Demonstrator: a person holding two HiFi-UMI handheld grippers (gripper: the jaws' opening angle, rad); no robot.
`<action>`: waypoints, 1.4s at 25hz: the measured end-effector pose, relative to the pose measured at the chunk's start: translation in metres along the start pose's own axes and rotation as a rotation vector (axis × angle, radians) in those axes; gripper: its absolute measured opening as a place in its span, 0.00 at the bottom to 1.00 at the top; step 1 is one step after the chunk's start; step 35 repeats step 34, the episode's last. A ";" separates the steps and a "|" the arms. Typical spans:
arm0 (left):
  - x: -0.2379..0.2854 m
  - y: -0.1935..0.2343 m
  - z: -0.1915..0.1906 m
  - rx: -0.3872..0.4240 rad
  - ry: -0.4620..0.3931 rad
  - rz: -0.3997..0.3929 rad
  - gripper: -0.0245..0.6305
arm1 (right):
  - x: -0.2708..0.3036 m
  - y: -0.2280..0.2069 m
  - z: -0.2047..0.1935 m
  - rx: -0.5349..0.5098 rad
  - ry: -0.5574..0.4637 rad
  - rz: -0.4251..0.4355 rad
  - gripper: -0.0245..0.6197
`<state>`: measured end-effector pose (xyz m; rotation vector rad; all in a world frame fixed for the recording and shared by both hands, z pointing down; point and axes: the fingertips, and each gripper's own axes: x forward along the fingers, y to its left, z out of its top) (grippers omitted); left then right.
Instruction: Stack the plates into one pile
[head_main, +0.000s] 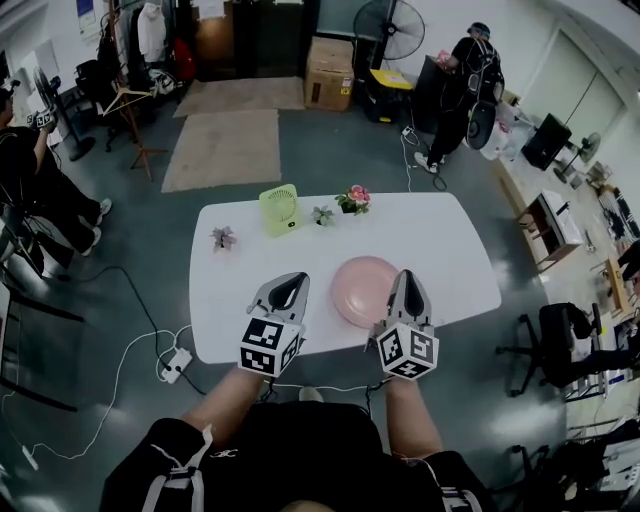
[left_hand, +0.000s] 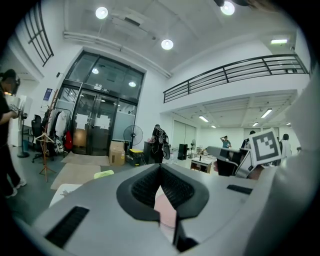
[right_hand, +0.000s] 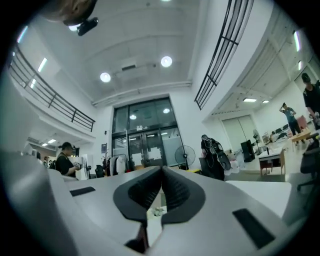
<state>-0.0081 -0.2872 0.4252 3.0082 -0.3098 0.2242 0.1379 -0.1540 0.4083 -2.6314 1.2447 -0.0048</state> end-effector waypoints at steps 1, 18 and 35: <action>0.001 -0.001 0.000 0.002 0.000 -0.003 0.06 | -0.001 0.007 0.009 0.006 -0.009 0.020 0.06; -0.011 0.016 0.007 0.017 -0.003 0.022 0.06 | -0.007 0.058 0.009 -0.069 0.026 0.132 0.06; -0.025 0.027 0.001 0.020 0.004 0.028 0.06 | -0.012 0.082 0.000 -0.090 0.044 0.168 0.06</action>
